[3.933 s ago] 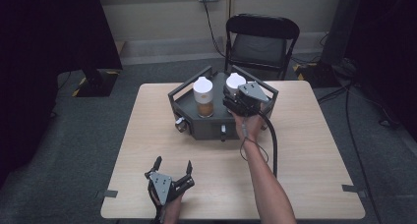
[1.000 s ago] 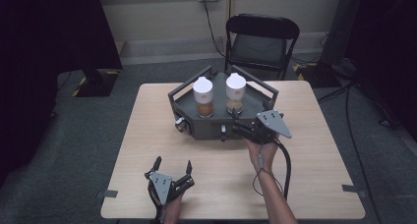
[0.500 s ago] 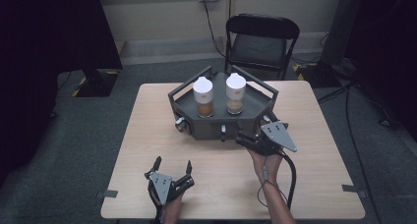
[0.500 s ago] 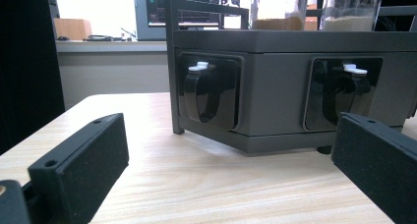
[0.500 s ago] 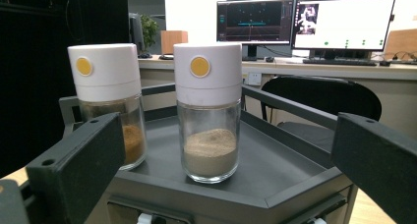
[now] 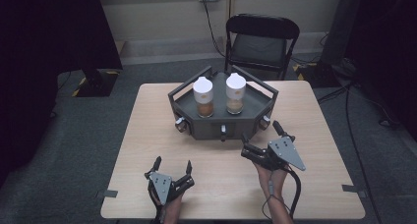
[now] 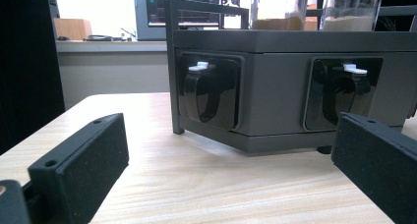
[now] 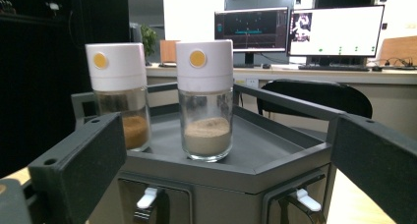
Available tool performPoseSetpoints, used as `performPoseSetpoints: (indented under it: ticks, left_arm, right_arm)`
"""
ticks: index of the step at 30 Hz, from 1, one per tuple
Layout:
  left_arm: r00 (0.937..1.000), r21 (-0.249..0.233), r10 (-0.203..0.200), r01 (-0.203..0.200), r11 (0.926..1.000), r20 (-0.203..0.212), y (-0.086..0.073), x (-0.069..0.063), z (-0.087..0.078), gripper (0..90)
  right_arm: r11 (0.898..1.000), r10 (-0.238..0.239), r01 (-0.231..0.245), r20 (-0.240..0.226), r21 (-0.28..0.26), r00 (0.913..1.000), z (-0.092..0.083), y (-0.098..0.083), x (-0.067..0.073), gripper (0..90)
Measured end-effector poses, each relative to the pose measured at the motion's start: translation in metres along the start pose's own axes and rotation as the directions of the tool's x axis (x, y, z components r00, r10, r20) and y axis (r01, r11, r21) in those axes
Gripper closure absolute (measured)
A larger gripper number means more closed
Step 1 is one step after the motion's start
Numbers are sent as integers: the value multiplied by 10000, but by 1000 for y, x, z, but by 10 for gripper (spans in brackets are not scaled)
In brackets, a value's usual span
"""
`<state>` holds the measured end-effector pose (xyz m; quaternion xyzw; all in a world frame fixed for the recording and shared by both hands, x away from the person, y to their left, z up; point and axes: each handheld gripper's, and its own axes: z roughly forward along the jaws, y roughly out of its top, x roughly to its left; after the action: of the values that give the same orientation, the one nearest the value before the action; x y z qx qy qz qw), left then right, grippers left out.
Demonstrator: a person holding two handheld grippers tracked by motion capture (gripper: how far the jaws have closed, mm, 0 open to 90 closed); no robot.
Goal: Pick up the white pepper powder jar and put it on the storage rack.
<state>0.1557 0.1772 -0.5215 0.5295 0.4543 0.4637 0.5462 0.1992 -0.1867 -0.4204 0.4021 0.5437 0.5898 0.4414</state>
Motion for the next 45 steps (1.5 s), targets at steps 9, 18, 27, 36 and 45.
performPoseSetpoints:
  ticks: [9, 18, 27, 36, 45]
  left_arm:
    - [10000, 1, 0, 0, 10000, -1, 0, 0, 0, 3]
    - [10000, 1, 1, -1, 10000, -1, 0, 0, 0, 3]
    - [10000, 1, 1, -1, 10000, 0, 0, 0, 0, 3]
    - [10000, -2, -3, 3, 10000, -1, 0, 0, 0, 3]
    - [10000, -2, -5, 5, 10000, -2, 0, 0, 0, 3]
  right_arm:
    - [10000, 35, -35, 3, 36, 10000, -17, -9, 2, 0]
    - [9998, 89, -91, 140, 169, 9999, -28, -21, 1, 0]
    - [9992, 226, -236, 298, 314, 9993, -39, -33, 2, 0]
    - [9985, 303, -327, 543, 445, 9981, -42, -45, 1, 0]
    - [9973, 198, -244, 667, 694, 9976, -42, -58, 5, 0]
